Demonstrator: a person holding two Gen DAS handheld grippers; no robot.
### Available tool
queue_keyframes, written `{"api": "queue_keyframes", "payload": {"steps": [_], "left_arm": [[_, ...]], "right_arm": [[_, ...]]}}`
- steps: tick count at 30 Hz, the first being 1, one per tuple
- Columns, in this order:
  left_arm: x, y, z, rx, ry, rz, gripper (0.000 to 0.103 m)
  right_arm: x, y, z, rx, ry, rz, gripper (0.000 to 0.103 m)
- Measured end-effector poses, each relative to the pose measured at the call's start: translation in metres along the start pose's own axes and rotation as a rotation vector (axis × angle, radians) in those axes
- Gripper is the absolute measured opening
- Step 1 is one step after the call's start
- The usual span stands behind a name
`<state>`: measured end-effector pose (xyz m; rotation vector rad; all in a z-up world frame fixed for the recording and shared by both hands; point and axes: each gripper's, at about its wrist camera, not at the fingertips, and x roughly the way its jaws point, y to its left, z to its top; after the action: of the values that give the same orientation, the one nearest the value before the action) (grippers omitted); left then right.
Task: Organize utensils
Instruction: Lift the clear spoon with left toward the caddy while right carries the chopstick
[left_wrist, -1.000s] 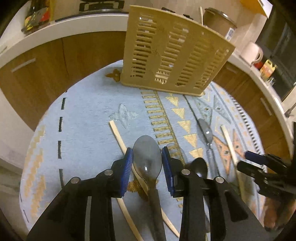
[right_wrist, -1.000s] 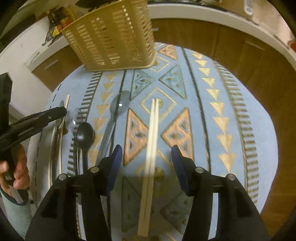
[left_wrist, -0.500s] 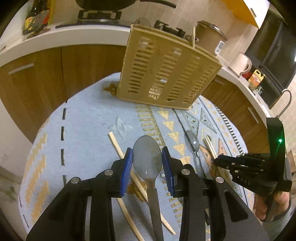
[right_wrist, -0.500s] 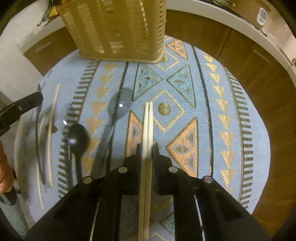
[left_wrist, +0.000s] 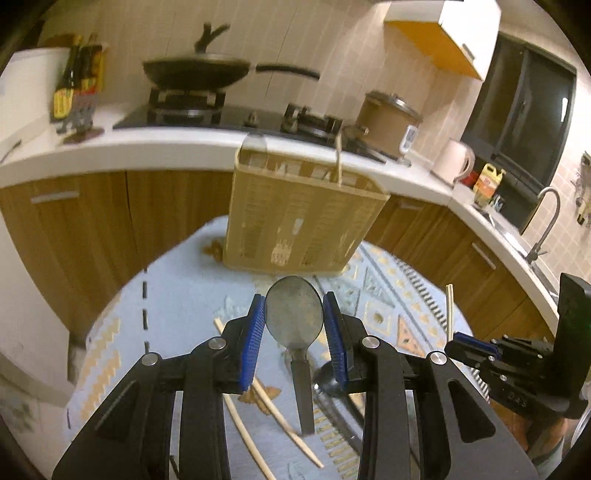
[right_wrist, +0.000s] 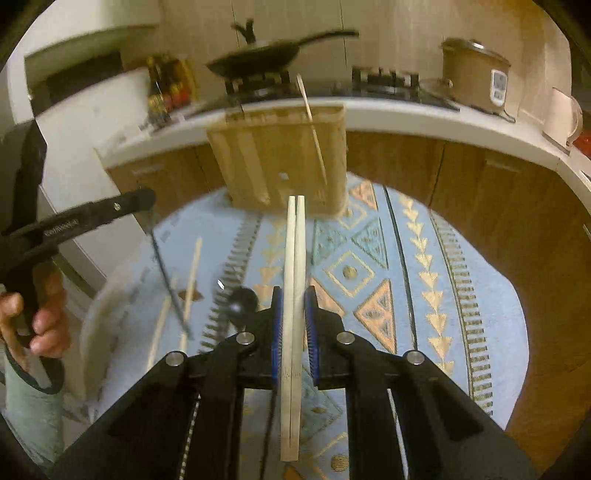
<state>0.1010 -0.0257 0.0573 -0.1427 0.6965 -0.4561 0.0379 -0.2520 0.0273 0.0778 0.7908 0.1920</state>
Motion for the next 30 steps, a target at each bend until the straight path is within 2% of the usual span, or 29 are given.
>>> {"api": "queue_keyframes", "payload": {"steps": [5,8,15,24,30], "left_arm": [[-0.027,-0.008,0.020,0.004,-0.100,-0.004,0.030],[-0.040,-0.012,0.041,0.015,-0.155,0.007,0.030],[-0.057,-0.027,0.101,0.070,-0.270,0.050,0.030],[-0.027,-0.027,0.162,0.113,-0.339,0.122,0.030],[0.005,-0.015,0.184,0.109,-0.332,0.112,0.030]], "right_arm": [[-0.025,0.006,0.026,0.014,-0.151,0.007,0.010],[-0.030,0.008,0.048,0.041,-0.203,0.032,0.010],[-0.035,0.018,0.109,0.020,-0.318,0.021,0.010],[-0.019,0.012,0.185,-0.001,-0.438,-0.028,0.010],[0.005,0.004,0.220,-0.018,-0.524,-0.110,0.010]]}}
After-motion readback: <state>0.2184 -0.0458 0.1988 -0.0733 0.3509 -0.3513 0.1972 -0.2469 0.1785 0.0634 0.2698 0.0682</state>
